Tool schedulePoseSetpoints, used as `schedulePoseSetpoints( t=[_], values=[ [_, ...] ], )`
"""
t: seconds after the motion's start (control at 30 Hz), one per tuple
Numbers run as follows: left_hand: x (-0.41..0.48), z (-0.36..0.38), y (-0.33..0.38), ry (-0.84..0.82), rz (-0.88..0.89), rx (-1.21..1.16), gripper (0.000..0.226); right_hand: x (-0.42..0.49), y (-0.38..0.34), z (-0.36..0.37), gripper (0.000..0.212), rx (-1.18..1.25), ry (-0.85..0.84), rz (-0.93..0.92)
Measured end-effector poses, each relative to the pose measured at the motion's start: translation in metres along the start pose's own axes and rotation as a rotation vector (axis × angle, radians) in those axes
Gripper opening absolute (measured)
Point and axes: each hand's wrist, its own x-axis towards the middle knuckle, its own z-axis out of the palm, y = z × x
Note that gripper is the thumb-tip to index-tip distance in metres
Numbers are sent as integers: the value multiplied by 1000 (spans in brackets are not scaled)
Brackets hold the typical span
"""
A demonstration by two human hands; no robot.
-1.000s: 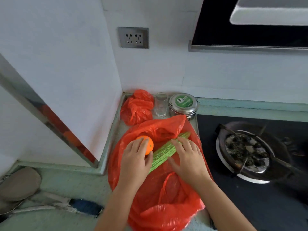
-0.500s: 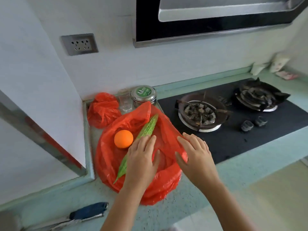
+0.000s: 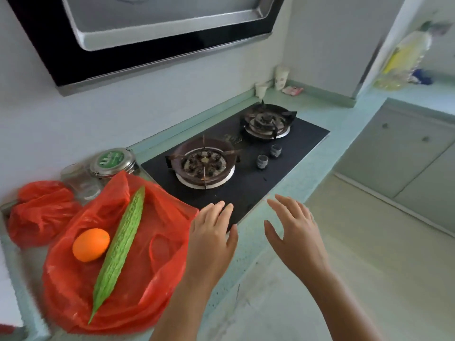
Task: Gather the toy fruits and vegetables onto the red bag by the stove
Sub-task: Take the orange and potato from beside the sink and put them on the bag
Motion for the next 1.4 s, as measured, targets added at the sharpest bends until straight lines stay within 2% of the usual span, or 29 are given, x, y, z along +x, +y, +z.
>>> schedulePoseSetpoints(
  t=[0.3,0.6,0.7,1.13,1.4],
  values=[
    [68,93,141,-72,280,-24,43,4,143,-79,39,-112,175,160],
    [129,193,321,-139,567,-172,42,-15,317,-191,39,-254,390,404],
    [138,221,368,-145,628,-232,41,-30,362,-222,46,-316,456,487],
    [189,340,502,-257,827,-395,42,-43,492,-266,48,-382,545,733],
    [280,429,574,-312,836,-537,43,40,591,-292,46,-456,570,765]
  ],
)
